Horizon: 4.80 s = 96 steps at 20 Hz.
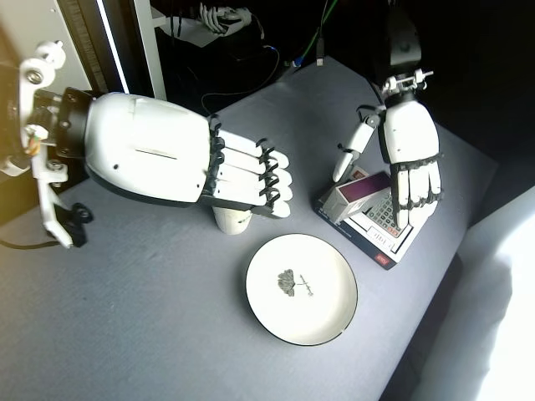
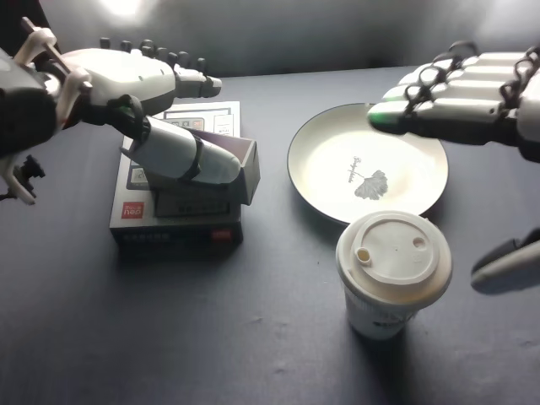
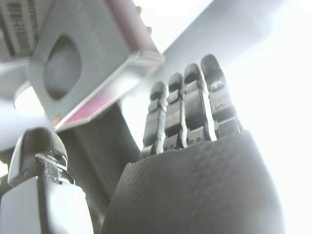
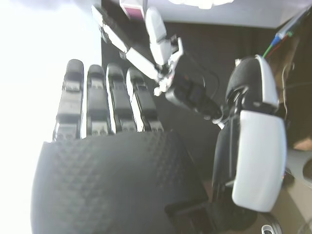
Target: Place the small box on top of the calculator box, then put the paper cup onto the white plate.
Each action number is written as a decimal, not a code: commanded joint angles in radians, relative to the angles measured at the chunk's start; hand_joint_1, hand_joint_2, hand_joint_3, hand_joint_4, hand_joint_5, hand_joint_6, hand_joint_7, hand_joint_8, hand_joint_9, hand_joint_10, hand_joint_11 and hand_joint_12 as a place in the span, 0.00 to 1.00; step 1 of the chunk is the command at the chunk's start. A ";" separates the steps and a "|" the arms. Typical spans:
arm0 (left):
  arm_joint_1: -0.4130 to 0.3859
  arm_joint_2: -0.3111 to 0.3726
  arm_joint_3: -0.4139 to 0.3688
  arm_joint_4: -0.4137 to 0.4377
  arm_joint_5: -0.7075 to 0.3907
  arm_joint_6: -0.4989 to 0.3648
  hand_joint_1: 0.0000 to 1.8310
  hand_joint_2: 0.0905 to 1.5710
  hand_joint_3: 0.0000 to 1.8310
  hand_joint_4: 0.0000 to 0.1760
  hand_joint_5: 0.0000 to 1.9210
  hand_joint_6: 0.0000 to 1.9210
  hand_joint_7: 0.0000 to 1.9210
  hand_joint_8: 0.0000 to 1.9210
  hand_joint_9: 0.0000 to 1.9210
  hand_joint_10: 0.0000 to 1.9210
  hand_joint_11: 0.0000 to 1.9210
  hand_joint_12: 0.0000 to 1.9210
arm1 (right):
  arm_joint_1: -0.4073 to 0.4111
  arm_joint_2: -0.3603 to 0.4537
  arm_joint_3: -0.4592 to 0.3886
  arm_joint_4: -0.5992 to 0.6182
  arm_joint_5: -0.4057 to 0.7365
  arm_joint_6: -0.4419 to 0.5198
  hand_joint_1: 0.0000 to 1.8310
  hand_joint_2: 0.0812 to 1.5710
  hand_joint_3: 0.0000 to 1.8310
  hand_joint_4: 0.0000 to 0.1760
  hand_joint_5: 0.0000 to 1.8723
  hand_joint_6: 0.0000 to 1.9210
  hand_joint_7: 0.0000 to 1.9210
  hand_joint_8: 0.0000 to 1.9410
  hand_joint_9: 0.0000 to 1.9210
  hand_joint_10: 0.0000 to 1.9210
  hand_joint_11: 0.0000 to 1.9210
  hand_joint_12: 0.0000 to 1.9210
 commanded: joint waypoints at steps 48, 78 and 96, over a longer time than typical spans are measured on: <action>0.165 0.475 -0.443 2.152 -0.234 -1.813 0.06 0.67 0.00 0.00 0.08 0.00 0.08 0.00 0.08 0.00 0.00 0.18 | -0.028 -0.290 0.196 -0.376 0.087 0.500 0.65 0.48 0.00 0.00 0.00 0.00 0.00 0.00 0.00 0.00 0.01 0.02; 0.102 0.474 -0.469 2.130 -0.151 -1.812 0.05 0.69 0.00 0.00 0.09 0.00 0.09 0.00 0.09 0.00 0.00 0.19 | -0.049 -0.310 0.227 -0.323 0.116 0.531 0.82 0.67 0.00 0.00 0.47 0.50 0.56 0.37 0.56 0.45 0.44 0.78; 0.074 0.472 -0.474 2.147 -0.114 -1.811 0.05 0.70 0.00 0.00 0.09 0.00 0.09 0.00 0.09 0.00 0.00 0.19 | 0.128 -0.457 0.502 0.129 0.039 0.208 0.82 0.67 0.00 0.00 0.47 0.52 0.55 0.39 0.54 0.47 0.43 0.79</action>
